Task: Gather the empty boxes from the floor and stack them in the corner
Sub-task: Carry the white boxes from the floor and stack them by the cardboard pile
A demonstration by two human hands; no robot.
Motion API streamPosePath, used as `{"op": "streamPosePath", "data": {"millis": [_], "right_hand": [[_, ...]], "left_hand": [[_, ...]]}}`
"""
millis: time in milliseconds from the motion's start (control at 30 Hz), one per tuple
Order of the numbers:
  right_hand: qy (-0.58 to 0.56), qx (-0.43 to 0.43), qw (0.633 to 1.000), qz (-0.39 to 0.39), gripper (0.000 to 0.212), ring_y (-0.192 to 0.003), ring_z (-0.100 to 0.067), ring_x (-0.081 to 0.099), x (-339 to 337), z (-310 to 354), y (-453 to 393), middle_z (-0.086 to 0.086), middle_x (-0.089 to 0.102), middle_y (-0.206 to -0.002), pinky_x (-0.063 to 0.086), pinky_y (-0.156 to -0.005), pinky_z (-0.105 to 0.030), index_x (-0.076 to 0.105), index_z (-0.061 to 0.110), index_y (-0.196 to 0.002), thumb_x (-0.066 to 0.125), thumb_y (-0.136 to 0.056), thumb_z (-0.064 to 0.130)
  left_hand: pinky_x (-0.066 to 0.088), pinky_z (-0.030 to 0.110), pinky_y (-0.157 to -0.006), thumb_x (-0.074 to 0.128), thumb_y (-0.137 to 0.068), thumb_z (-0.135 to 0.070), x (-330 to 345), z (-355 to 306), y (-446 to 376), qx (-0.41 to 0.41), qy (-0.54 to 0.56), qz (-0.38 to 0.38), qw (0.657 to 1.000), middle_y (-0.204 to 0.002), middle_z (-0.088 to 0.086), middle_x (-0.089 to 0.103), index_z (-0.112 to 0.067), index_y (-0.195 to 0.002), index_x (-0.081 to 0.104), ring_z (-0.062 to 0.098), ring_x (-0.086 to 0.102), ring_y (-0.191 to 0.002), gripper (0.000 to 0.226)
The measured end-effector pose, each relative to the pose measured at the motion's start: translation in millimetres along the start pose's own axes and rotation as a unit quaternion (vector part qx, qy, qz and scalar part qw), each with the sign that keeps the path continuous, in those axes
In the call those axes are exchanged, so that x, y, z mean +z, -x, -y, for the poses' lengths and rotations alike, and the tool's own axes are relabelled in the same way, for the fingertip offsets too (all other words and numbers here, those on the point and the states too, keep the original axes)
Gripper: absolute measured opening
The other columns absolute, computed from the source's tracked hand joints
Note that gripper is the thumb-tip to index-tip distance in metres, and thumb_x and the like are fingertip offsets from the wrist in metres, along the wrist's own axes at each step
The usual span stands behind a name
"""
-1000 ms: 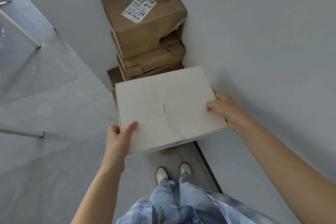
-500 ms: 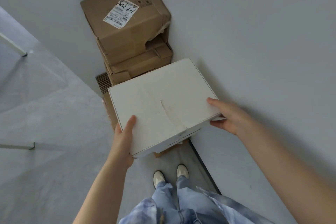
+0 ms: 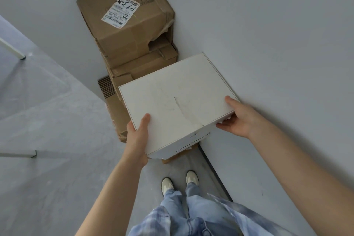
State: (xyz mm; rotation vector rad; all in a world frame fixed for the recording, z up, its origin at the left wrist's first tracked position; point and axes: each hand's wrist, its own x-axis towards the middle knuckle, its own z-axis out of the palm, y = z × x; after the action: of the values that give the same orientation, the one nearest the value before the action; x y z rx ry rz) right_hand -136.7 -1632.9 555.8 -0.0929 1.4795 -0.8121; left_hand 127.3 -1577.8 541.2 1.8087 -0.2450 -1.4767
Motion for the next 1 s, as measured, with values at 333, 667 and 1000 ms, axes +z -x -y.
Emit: {"op": "streamPosePath", "data": {"millis": [333, 667, 1000], "right_hand": [[0.017, -0.007, 1.0, -0.008, 0.043, -0.109, -0.031, 0.058, 7, 0, 2, -0.01, 0.058, -0.117, 0.054, -0.065, -0.048, 0.054, 0.013, -0.122, 0.067, -0.087, 0.036], [0.028, -0.008, 0.999, 0.013, 0.044, -0.103, -0.029, 0.057, 1, -4, 7, -0.007, 0.053, -0.105, 0.055, -0.074, -0.048, 0.053, 0.015, -0.123, 0.068, -0.087, 0.036], [0.099, -0.061, 0.993, 0.0, 0.019, -0.105, -0.037, 0.061, 26, -48, 46, -0.015, 0.047, -0.114, 0.051, -0.096, -0.045, 0.056, 0.008, -0.108, 0.061, -0.091, 0.018]], "left_hand": [[0.052, 0.064, -0.086, 0.061, -0.09, -0.049, -3, -7, 2, -0.006, 0.0, 0.008, 1.0, -0.118, -0.004, 0.064, -0.033, -0.135, 0.038, 0.025, 0.065, -0.104, 0.053], [0.057, 0.045, -0.065, 0.061, -0.09, -0.051, -1, -10, 10, -0.002, -0.014, 0.007, 1.0, -0.114, -0.004, 0.066, -0.033, -0.136, 0.041, 0.022, 0.066, -0.096, 0.053], [0.051, 0.048, -0.098, 0.068, -0.083, -0.045, -40, -2, 2, 0.004, -0.04, 0.076, 0.996, -0.125, -0.001, 0.064, -0.029, -0.127, 0.057, 0.03, 0.062, -0.113, 0.049]]}}
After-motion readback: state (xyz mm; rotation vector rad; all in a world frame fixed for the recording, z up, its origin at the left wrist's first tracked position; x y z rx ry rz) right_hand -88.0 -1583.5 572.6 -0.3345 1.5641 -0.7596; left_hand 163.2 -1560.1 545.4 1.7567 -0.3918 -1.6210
